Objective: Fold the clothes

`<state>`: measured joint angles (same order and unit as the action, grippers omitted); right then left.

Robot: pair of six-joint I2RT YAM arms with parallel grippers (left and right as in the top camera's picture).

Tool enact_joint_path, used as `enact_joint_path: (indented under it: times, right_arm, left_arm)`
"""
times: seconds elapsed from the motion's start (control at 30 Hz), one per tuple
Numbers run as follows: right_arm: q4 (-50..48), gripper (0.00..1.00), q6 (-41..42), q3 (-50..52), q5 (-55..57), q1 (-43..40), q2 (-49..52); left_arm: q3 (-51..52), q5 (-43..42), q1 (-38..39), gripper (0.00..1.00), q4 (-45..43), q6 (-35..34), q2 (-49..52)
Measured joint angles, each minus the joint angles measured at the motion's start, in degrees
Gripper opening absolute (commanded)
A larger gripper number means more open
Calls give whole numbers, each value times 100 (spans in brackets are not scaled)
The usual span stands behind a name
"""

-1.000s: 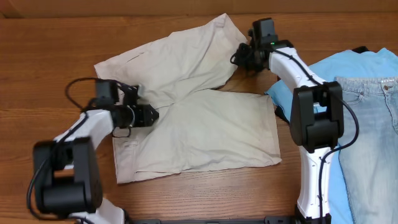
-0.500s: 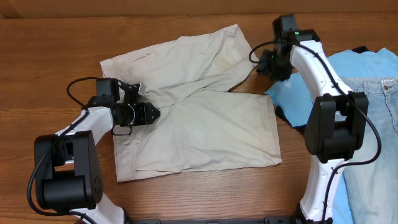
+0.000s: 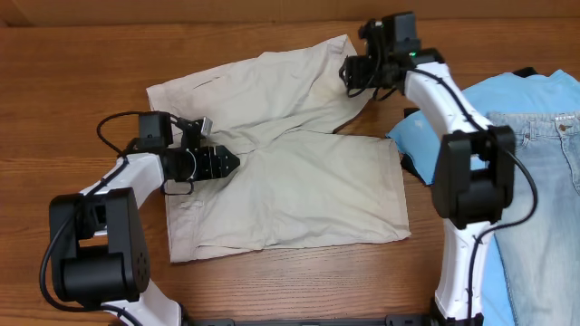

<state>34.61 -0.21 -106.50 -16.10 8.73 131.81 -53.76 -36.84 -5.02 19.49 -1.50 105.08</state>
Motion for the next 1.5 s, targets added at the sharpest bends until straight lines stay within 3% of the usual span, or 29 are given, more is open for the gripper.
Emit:
enact_joint_path:
  times: [0.13,0.3,0.4,0.6,0.87,1.0,1.13,1.17,1.2,1.27,1.5]
  right_arm:
    - [66,65,9,0,181,-13,376]
    - [271,23,-24,-7,407,-13,433]
    - [404,10,37,-13,466,-13,433]
    - [662,8,42,-323,330,-17,435]
    - [1014,15,-4,-1829,-398,-22,431]
    - [1814,14,-24,-2081,118,-50,400]
    - [2809,4,-44,-2065,935,-136,402]
    - [2933,5,-48,-2063,1088,-164,402]
    - [3003,17,-46,-2063,1209,-190,402]
    - [3049,58,-15,-2063,1300,-240,402]
    - [2037,63,114,-2046,667,-243,411]
  left_arm:
    - [-9,-26,0,75,2,0,7]
    - [-11,-28,0,75,2,0,7]
    - [-13,-28,0,75,4,0,11]
    - [-17,-31,0,79,7,2,11]
    - [-42,-28,2,81,22,0,11]
    - [-57,-26,2,81,48,0,11]
    - [-63,-22,2,82,61,0,11]
    - [-66,-22,2,82,61,0,11]
    - [-68,-22,2,82,61,0,11]
    - [-68,-22,2,82,61,0,11]
    - [-68,-24,2,82,61,0,11]
